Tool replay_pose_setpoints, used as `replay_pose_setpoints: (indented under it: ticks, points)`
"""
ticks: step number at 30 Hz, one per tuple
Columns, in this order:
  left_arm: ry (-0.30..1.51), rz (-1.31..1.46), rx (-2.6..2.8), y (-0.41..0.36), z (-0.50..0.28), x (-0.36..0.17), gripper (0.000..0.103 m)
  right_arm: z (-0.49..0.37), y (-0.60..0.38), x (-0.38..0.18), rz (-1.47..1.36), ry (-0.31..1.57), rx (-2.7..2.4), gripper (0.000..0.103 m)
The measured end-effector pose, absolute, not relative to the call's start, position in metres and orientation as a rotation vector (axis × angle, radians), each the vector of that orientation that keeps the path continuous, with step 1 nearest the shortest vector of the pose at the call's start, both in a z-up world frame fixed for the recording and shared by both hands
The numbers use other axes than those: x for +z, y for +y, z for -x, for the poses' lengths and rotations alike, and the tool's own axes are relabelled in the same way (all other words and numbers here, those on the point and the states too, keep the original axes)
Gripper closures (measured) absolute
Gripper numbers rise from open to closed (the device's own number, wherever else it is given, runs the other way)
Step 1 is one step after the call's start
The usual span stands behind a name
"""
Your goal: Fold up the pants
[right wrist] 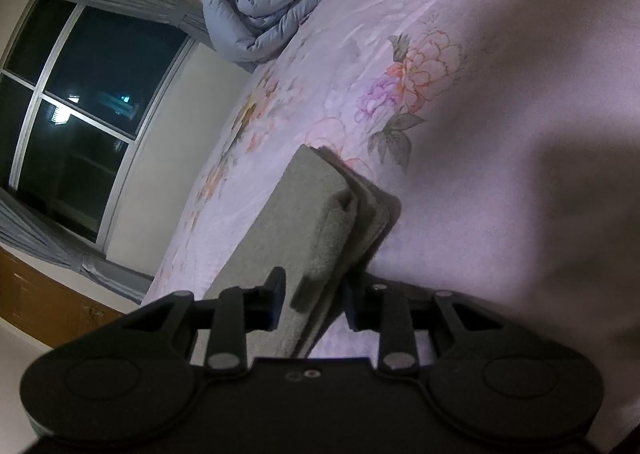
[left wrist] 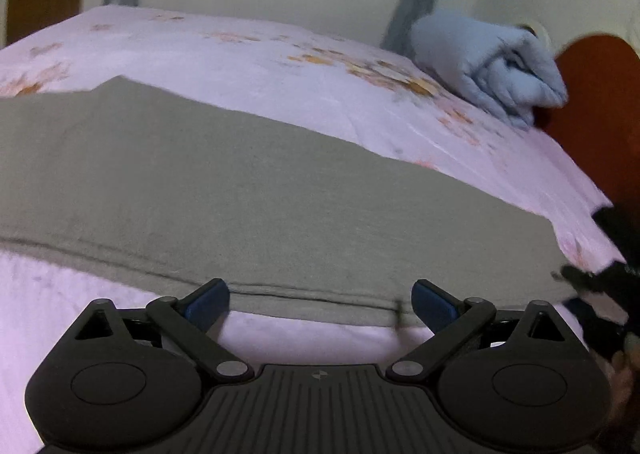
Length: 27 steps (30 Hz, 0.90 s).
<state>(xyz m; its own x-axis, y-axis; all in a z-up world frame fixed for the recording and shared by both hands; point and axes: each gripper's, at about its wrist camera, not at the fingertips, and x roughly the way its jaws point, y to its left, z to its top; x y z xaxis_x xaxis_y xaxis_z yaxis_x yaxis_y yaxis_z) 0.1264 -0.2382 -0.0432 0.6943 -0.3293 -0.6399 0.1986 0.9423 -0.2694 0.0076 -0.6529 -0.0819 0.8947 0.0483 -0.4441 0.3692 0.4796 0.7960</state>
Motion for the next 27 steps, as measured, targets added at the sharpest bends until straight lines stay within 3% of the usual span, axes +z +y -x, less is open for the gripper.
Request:
replay_pose_setpoints:
  ticks: [4, 8, 17, 18, 19, 20, 27]
  points:
    - [0.755, 0.274, -0.274, -0.227, -0.135, -0.051, 0.015, -0.011, -0.648, -0.078, -1.022, 0.452, -0.203, 0.076]
    - [0.763, 0.429, -0.284, -0.209, -0.142, -0.062, 0.017, -0.009, -0.65, -0.078, -1.028, 0.449, -0.2, 0.076]
    - [0.774, 0.589, -0.291, -0.189, -0.153, -0.081, 0.045, -0.01, -0.649, -0.078, -1.019, 0.451, -0.201, 0.076]
    - [0.781, 0.608, -0.293, -0.186, -0.157, -0.085, 0.057, -0.011, -0.649, -0.078, -1.017, 0.453, -0.201, 0.076]
    - [0.798, 0.617, -0.287, -0.185, -0.163, -0.088, 0.087, -0.011, -0.649, -0.078, -1.017, 0.454, -0.202, 0.076]
    - [0.816, 0.624, -0.265, -0.183, -0.167, -0.092, 0.099, -0.011, -0.649, -0.078, -1.017, 0.454, -0.203, 0.076]
    - [0.769, 0.647, -0.287, -0.175, -0.145, -0.094, 0.098, -0.011, -0.649, -0.078, -1.015, 0.456, -0.201, 0.076]
